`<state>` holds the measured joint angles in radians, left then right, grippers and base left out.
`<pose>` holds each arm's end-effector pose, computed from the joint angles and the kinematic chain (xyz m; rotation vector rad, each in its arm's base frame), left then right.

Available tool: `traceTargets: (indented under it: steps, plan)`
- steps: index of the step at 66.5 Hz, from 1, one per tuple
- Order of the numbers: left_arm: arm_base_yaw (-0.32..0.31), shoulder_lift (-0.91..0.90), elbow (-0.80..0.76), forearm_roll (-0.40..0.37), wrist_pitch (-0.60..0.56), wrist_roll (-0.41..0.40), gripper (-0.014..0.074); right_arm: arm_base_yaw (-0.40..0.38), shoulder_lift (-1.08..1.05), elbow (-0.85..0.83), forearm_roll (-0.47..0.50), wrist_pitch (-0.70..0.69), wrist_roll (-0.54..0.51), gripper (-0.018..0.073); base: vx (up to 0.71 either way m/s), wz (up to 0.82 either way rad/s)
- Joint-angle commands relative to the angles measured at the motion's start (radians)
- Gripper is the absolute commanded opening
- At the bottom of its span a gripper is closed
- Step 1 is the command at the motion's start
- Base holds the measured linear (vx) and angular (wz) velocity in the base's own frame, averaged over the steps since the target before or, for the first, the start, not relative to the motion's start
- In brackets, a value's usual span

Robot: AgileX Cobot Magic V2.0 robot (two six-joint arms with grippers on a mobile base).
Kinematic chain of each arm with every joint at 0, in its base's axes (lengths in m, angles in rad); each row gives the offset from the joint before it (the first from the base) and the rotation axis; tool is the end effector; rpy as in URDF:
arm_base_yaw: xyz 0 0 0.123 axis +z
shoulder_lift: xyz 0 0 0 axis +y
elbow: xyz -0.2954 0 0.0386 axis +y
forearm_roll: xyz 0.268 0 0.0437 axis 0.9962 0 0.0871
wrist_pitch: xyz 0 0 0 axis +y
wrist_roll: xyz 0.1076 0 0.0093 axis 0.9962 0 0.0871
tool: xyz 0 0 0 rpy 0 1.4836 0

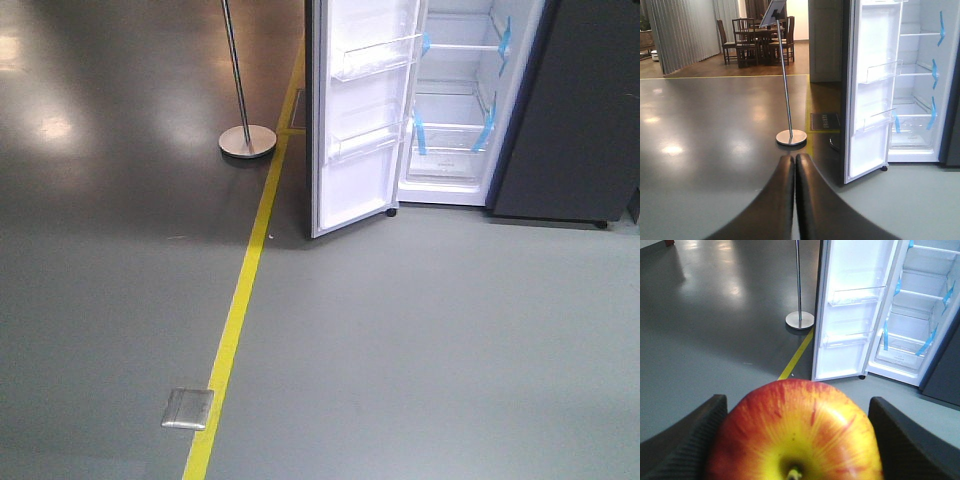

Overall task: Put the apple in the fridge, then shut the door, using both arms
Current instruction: 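Approach the open refrigerator shelves with the apple in the right gripper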

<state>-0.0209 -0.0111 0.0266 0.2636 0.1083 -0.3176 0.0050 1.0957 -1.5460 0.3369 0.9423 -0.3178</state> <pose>0.0808 0.0014 0.1942 -0.0496 1.6030 -0.0367 0.2180 0.0300 0.5209 -0.2937 1.9158 0.1905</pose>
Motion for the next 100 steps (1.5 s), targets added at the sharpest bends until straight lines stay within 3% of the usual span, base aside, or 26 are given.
traceTargets:
  steps: [1,100]
  plan:
    - [0.000,-0.006,0.015,-0.002,-0.064,-0.001,-0.0008,-0.004,-0.017,-0.030,0.018,-0.079,-0.009,0.0150,0.13,-0.01]
    - [0.000,-0.006,0.015,-0.002,-0.064,-0.001,-0.0008,-0.004,-0.017,-0.030,0.018,-0.079,-0.009,0.0150,0.10,0.00]
